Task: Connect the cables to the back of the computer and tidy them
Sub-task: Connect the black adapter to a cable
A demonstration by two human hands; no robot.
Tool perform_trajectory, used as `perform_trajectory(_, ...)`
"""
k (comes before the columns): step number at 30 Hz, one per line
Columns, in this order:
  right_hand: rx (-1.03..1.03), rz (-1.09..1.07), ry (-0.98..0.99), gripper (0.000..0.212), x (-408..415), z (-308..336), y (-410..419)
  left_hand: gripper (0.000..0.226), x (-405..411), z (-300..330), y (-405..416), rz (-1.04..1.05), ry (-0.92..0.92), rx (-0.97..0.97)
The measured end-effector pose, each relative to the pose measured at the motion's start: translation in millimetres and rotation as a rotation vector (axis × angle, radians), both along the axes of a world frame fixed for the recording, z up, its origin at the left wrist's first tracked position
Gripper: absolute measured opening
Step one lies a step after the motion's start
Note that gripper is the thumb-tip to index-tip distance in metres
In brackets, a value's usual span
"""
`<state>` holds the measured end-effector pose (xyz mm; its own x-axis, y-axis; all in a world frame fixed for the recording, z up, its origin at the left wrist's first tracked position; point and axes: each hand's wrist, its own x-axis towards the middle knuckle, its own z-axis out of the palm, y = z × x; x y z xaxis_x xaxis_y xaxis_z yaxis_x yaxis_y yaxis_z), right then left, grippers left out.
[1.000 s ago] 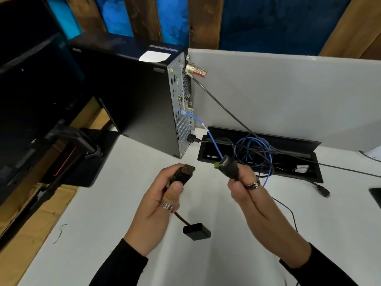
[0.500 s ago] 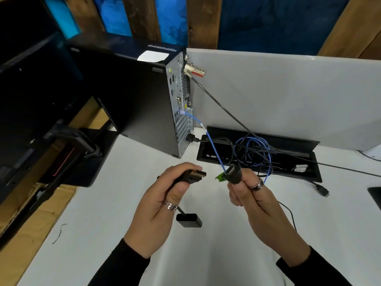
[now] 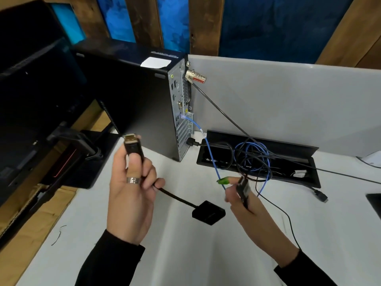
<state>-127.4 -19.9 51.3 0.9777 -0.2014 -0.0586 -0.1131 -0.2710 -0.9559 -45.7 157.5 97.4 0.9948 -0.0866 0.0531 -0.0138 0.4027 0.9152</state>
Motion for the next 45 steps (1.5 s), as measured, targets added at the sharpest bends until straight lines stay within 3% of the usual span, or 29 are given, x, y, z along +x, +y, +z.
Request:
perform_trajectory(4,0.034,0.094,0.141,0.017,-1.8,-6.1,3.5,0.026,8.7,-0.9,6.8,0.066,0.058,-0.149)
perform_trajectory(9,-0.086,0.164,0.202,0.014,1.2,-11.2,7.1,0.027,12.7,-9.8,10.5,0.137,0.130,-0.266)
perform_trajectory(12,-0.105,0.130,0.192,0.013,2.4,-8.7,9.3,0.025,14.7,-16.6,13.0,0.181,0.173,-0.228)
perform_trajectory(16,-0.112,0.089,0.138,0.009,2.6,-2.6,8.4,0.026,17.8,-38.4,18.1,0.298,0.268,0.040)
perform_trajectory(19,-0.112,0.097,0.111,0.012,1.8,-0.2,9.0,0.058,12.8,-51.8,23.2,0.423,0.269,0.410)
perform_trajectory(20,-0.116,0.103,0.106,0.015,1.6,0.4,9.3,0.066,8.2,-51.8,22.5,0.452,0.181,0.564)
perform_trajectory(22,-0.129,0.109,0.098,0.021,1.8,2.3,10.8,0.066,-2.0,-51.1,19.3,0.472,-0.165,0.848)
perform_trajectory(24,-0.124,0.115,0.086,0.023,1.9,2.7,12.0,0.055,-10.7,-51.4,13.4,0.288,-0.458,0.990)
perform_trajectory(25,-0.123,0.116,0.077,0.022,2.3,2.8,12.3,0.052,-13.7,-52.0,10.2,0.112,-0.515,1.017)
perform_trajectory(27,-0.120,0.113,0.063,0.022,3.8,5.7,12.9,0.055,-15.9,-52.8,4.9,-0.232,-0.497,1.056)
perform_trajectory(30,-0.122,0.113,0.040,0.028,5.5,9.5,13.6,0.058,-14.1,-66.0,1.8,-0.420,-0.500,1.204)
perform_trajectory(33,-0.091,0.092,0.020,0.031,5.9,7.4,11.6,0.028,-11.1,-68.7,-0.2,-0.419,-0.368,1.029)
perform_trajectory(35,-0.054,0.081,-0.036,0.013,5.4,8.0,8.6,0.015,-11.1,-68.0,1.1,-0.409,-0.270,0.870)
perform_trajectory(36,-0.029,0.072,-0.053,0.002,4.7,8.1,5.6,0.015,-11.7,-68.0,2.4,-0.408,-0.233,0.809)
perform_trajectory(40,-0.008,-0.008,-0.157,0.036,0.7,10.3,-7.6,0.015,-12.9,-60.1,-0.6,-0.361,-0.175,0.597)
perform_trajectory(42,-0.040,-0.036,-0.200,0.048,-0.4,13.0,-11.1,0.026,-11.4,-51.4,-3.6,-0.320,-0.187,0.509)
perform_trajectory(45,-0.043,-0.025,-0.226,0.036,1.1,18.0,-12.2,0.033,-9.5,-43.8,-5.0,-0.285,-0.207,0.407)
